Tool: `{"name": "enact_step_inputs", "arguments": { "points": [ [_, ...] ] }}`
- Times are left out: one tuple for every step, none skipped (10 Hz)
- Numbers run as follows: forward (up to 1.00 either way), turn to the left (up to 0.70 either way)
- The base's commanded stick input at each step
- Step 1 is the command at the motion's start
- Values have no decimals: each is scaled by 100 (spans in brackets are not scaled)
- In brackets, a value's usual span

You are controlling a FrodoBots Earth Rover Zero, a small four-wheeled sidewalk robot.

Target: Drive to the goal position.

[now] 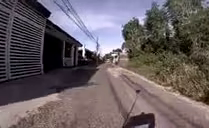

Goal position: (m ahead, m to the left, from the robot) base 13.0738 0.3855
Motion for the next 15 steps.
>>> {"name": "enact_step_inputs", "arguments": {
  "points": [
    [100, 0],
    [100, 0],
    [100, 0],
    [100, 0],
    [100, 0],
    [100, 0],
    [100, 0],
    [100, 0],
    [100, 0],
    [100, 0],
    [100, 0],
    [100, 0],
    [100, 0],
    [100, 0],
    [100, 0]
  ]
}}
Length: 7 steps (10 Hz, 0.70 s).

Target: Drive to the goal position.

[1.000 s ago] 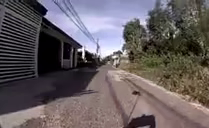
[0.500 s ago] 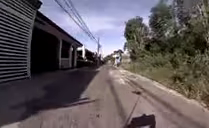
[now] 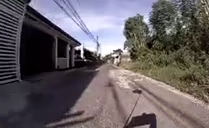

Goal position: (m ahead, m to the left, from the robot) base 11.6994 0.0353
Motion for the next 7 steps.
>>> {"name": "enact_step_inputs", "arguments": {
  "points": [
    [100, 0],
    [100, 0],
    [100, 0],
    [100, 0],
    [100, 0],
    [100, 0],
    [100, 0]
  ]
}}
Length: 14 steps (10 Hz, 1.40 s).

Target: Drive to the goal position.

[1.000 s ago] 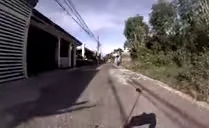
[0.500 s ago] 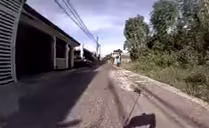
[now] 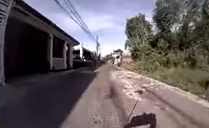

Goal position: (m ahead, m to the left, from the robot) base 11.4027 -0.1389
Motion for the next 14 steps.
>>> {"name": "enact_step_inputs", "arguments": {
  "points": [
    [100, 0],
    [100, 0],
    [100, 0],
    [100, 0],
    [100, 0],
    [100, 0],
    [100, 0],
    [100, 0],
    [100, 0],
    [100, 0],
    [100, 0],
    [100, 0],
    [100, 0],
    [100, 0]
  ]
}}
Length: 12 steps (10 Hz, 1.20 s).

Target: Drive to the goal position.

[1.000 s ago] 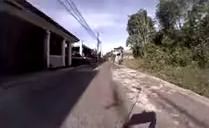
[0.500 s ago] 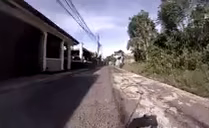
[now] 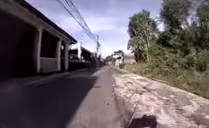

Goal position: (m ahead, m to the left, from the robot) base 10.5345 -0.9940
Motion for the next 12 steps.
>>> {"name": "enact_step_inputs", "arguments": {
  "points": [
    [100, 0],
    [100, 0],
    [100, 0],
    [100, 0],
    [100, 0],
    [100, 0],
    [100, 0],
    [100, 0],
    [100, 0],
    [100, 0],
    [100, 0],
    [100, 0]
  ]
}}
